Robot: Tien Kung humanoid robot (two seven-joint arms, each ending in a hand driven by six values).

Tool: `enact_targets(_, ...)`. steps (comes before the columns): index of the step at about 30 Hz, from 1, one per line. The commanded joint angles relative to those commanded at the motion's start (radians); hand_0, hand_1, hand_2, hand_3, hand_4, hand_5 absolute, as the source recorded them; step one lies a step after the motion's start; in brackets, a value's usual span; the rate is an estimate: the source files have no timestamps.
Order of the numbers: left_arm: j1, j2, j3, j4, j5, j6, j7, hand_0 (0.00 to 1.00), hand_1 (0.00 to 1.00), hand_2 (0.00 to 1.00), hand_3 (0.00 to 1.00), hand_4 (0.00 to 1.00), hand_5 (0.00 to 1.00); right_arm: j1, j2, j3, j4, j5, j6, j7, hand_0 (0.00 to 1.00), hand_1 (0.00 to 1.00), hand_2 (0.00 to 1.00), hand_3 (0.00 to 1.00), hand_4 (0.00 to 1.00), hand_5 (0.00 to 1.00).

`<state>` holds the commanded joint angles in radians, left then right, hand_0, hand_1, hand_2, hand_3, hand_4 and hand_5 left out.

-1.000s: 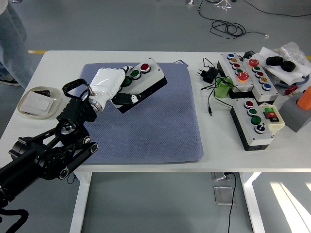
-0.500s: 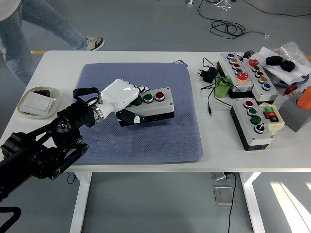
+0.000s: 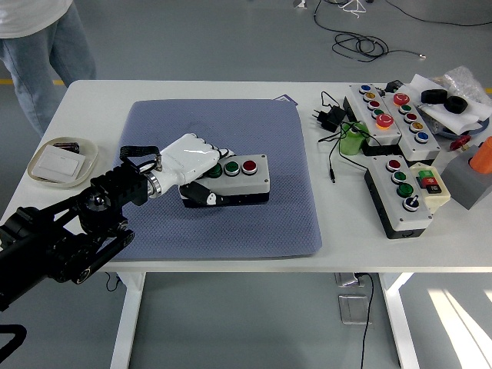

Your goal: Pick up the button,place it on the desk,press the button,press the button

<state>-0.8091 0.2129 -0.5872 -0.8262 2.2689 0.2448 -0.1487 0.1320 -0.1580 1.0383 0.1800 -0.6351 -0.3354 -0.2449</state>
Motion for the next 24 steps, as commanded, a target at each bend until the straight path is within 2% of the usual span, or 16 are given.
enact_targets(3,0.000,0.003,0.000,0.000,0.000,-0.016,-0.002,0.346,0.464,0.432,0.397,0.646,0.002,0.000,0.000,0.000,0.000,0.001,0.000,0.001,0.787,0.797,0.817,0.751,0.412,0.479)
enact_targets(4,-0.001,0.003,-0.002,-0.001,0.000,-0.032,0.000,0.344,0.489,0.498,0.523,0.735,0.011,0.001,0.000,0.000,0.000,0.000,0.000,0.000,0.787,0.797,0.817,0.751,0.412,0.479)
enact_targets(9,-0.005,0.005,-0.016,-0.002,0.000,-0.100,0.002,0.344,0.489,0.498,0.523,0.735,0.011,0.004,0.000,0.000,0.000,-0.002,0.000,0.000,0.787,0.797,0.817,0.751,0.412,0.479)
enact_targets(10,-0.006,0.006,-0.021,-0.002,0.000,-0.112,0.003,0.409,0.540,0.599,0.702,0.811,0.056,0.005,0.001,0.000,0.000,-0.002,0.000,0.000,0.787,0.797,0.817,0.751,0.412,0.479)
enact_targets(15,-0.006,0.006,-0.037,-0.007,0.000,-0.170,0.009,0.409,0.540,0.599,0.702,0.811,0.056,0.006,0.001,-0.004,0.000,0.003,-0.001,0.001,0.787,0.797,0.817,0.751,0.412,0.479)
enact_targets(16,-0.006,0.006,-0.038,-0.007,0.000,-0.178,0.010,0.514,0.648,0.693,0.780,0.880,0.147,0.006,0.001,-0.005,0.000,0.004,-0.001,0.001,0.787,0.797,0.817,0.751,0.412,0.479)
enact_targets(21,-0.006,0.007,-0.048,-0.012,0.000,-0.212,0.010,0.514,0.648,0.693,0.780,0.880,0.147,0.008,0.001,-0.011,0.000,0.010,-0.001,0.002,0.787,0.797,0.817,0.751,0.412,0.479)
enact_targets(22,-0.006,0.007,-0.049,-0.012,0.000,-0.213,0.010,0.559,0.681,0.718,0.784,0.964,0.297,0.008,0.001,-0.012,0.000,0.010,-0.001,0.003,0.787,0.797,0.817,0.751,0.412,0.479)
enact_targets(24,-0.005,0.007,-0.056,-0.019,-0.003,-0.216,0.015,0.559,0.681,0.718,0.784,0.964,0.297,0.008,0.001,-0.015,0.000,0.014,-0.001,0.004,0.787,0.797,0.817,0.751,0.412,0.479)
